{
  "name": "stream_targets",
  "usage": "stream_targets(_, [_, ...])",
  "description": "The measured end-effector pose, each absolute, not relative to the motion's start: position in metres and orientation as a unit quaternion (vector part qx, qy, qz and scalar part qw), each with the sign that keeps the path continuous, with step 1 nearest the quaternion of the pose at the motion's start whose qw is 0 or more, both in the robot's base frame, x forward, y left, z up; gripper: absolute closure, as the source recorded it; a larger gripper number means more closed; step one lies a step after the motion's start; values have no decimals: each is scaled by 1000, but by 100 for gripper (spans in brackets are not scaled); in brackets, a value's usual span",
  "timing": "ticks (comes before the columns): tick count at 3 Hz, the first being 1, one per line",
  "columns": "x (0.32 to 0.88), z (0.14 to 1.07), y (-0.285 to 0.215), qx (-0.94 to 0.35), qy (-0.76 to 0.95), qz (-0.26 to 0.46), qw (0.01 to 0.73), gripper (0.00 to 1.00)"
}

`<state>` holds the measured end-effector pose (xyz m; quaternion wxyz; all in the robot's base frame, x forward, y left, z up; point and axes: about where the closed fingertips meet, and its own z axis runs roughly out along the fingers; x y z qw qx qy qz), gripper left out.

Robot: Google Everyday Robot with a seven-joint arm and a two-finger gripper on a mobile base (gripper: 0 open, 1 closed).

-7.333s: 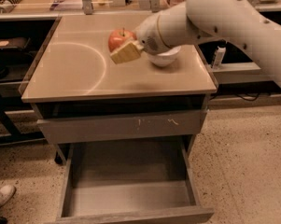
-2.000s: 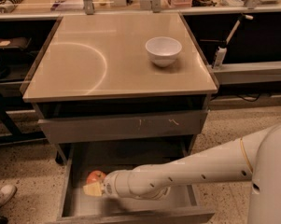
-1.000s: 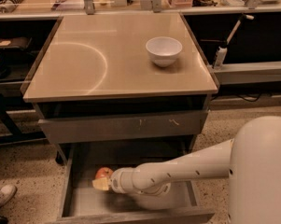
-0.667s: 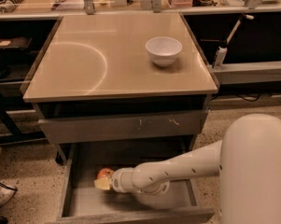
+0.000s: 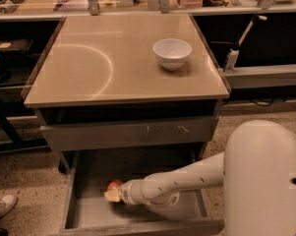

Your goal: Place apple into middle drawer

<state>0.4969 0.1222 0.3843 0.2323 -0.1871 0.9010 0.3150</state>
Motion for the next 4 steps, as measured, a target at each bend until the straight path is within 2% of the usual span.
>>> stream_targets(1, [497,384,122,-187,901,315,232,81])
stream_targets(4, [497,384,122,-187,901,315,232,11])
